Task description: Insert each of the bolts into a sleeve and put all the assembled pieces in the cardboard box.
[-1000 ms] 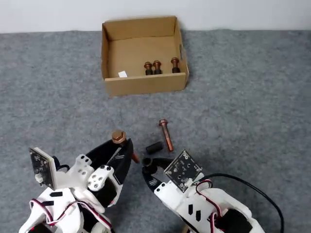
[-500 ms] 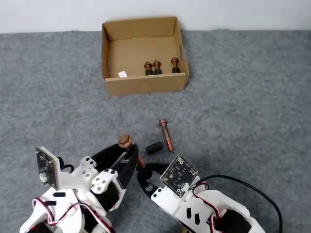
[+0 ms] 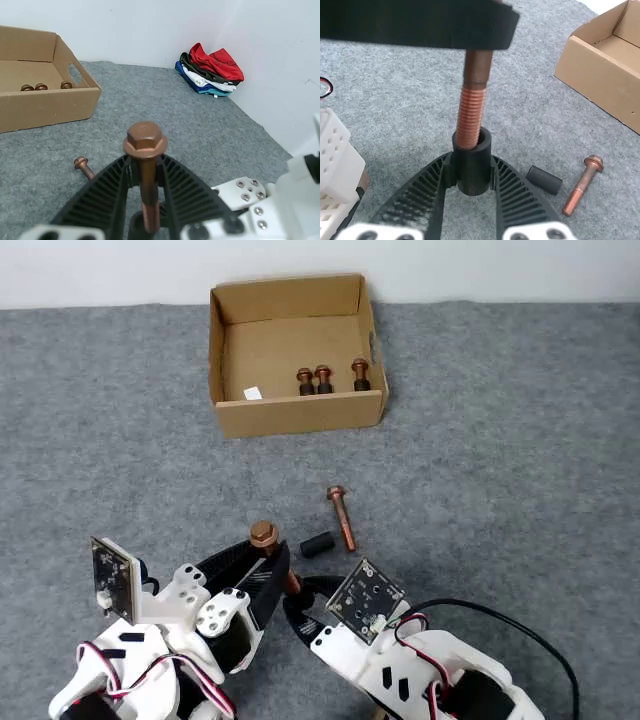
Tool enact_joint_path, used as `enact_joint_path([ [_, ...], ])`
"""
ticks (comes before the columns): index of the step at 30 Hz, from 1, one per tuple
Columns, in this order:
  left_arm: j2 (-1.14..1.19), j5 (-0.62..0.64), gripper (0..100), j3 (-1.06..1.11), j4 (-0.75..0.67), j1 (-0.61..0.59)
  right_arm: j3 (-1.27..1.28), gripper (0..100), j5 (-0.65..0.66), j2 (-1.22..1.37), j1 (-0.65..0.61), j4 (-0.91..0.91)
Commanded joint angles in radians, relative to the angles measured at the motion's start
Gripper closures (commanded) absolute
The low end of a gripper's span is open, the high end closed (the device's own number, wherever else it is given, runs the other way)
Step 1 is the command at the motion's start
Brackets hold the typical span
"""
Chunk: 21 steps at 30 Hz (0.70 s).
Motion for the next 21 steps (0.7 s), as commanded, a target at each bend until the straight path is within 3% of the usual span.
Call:
enact_joint_path([
  [1, 0.009, -0.002, 100, 0.004, -0.020, -0.002, -0.012, 99.0, 0.009, -0.010, -0.012, -0.027],
  [11, 0.009, -0.002, 100, 0.030, -0.032, -0.063, -0.012, 99.0, 0.009, -0.010, -0.012, -0.027],
  [16, 0.012, -0.003, 100, 0.025, 0.029, 0.052, -0.012, 99.0, 0.009, -0.010, -0.012, -0.027],
  [21, 0.012, -0.087, 100, 0.024, 0.127, 0.083, -0.009, 99.0, 0.008, -0.010, -0.012, -0.027],
])
